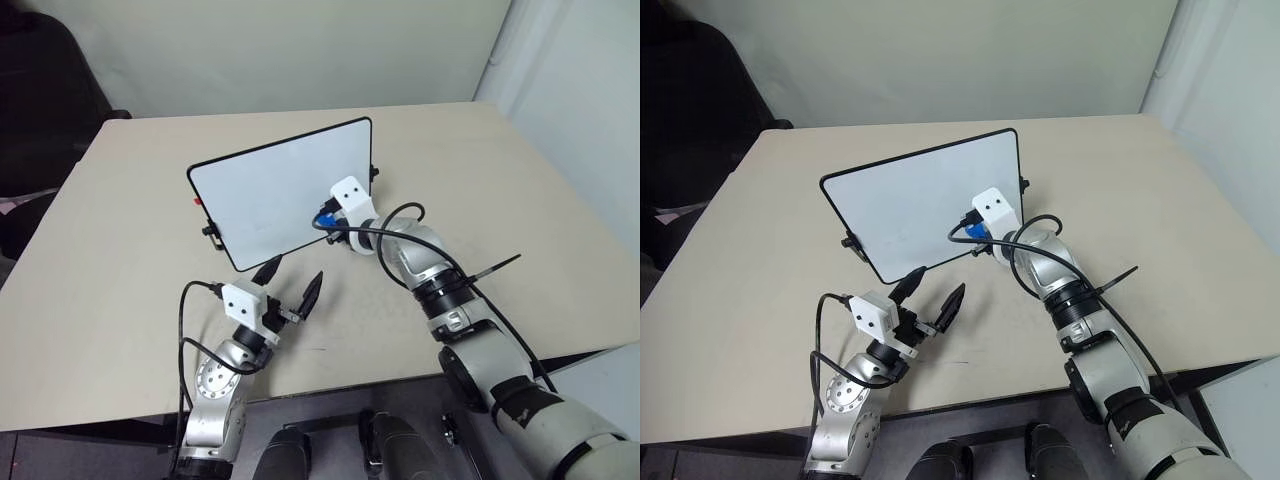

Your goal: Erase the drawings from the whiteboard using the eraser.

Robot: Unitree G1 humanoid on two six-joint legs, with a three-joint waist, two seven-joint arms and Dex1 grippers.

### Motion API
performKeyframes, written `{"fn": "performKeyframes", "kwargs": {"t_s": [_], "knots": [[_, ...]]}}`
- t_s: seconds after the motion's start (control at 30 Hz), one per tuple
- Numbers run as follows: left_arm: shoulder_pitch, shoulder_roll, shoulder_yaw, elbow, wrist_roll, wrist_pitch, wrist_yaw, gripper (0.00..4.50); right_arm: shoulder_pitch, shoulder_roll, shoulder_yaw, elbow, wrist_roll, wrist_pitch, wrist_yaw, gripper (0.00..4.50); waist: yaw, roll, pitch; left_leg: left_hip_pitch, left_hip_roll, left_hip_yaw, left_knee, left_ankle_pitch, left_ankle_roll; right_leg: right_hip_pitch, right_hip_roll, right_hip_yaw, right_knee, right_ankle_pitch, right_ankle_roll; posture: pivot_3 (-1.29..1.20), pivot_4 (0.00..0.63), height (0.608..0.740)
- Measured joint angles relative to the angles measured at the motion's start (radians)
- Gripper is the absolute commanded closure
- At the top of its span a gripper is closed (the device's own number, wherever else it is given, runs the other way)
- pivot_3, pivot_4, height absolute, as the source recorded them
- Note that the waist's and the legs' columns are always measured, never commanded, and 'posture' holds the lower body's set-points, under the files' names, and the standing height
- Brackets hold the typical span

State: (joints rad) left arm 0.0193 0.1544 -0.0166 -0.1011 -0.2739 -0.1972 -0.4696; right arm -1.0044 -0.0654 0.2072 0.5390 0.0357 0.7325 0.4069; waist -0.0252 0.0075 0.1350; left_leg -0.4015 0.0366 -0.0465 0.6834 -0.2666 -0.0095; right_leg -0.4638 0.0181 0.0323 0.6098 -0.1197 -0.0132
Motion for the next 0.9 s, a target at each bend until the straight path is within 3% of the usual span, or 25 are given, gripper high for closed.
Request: {"fn": "performKeyframes", "kwargs": {"t_s": [0.5, 0.63, 0.9], "knots": [[0.001, 0.001, 0.0, 0.0, -0.002, 0.001, -0.006, 0.0, -0.051, -0.059, -0.112, -0.148, 0.019, 0.015, -0.023, 4.06, -0.001, 0.0, 0.0, -0.001, 0.0, 0.0, -0.001, 0.0, 0.0, -0.002, 0.0, 0.0, -0.001, 0.0, 0.0, 0.0, 0.15, 0.74], [0.0, 0.002, -0.001, -0.001, -0.002, 0.001, -0.008, 0.0, 0.056, -0.114, -0.132, -0.336, 0.043, 0.111, -0.02, 4.06, 0.009, 0.0, 0.0, -0.002, 0.0, 0.0, -0.001, -0.001, 0.0, -0.001, 0.0, 0.0, -0.001, 0.002, -0.006, 0.0, 0.15, 0.74], [0.006, -0.001, -0.001, -0.01, -0.001, 0.002, -0.003, 0.0, 0.319, -0.315, -0.152, -0.715, 0.166, 0.515, 0.061, 4.06, 0.02, 0.0, 0.0, -0.003, -0.002, 0.005, 0.001, -0.003, 0.002, 0.0, -0.002, 0.0, -0.001, -0.003, -0.002, 0.0, 0.15, 0.74]]}}
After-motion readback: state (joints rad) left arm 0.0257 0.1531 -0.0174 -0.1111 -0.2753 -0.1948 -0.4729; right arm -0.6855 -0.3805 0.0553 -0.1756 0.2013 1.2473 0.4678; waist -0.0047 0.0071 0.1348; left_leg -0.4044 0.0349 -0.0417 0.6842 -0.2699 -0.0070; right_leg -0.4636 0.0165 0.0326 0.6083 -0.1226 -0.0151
